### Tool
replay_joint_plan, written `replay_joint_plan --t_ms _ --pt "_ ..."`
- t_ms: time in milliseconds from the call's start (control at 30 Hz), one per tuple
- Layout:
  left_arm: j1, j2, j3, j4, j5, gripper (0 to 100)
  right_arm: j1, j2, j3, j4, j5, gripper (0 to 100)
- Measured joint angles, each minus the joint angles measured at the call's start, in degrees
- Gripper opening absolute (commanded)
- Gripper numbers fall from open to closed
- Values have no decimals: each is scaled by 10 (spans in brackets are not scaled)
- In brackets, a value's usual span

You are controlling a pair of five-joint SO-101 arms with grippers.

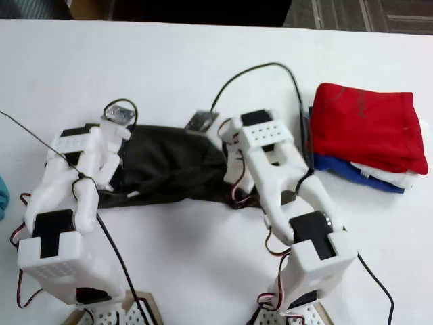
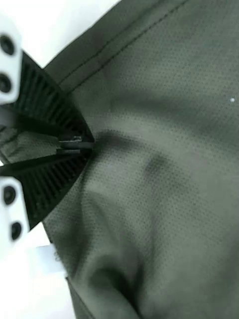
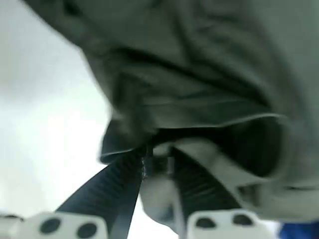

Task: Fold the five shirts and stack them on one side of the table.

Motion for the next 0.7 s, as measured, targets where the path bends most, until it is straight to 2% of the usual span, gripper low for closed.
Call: replay_joint_plan --t_ms 233,567,633,700 --pt "0 0 0 0 0 26 53 5 -109 35 2 20" --pt "0 0 0 0 0 26 31 7 -117 72 10 22" --pt "0 0 0 0 0 26 33 7 -117 64 14 57" --pt "0 0 0 0 0 26 33 7 -117 58 7 138"
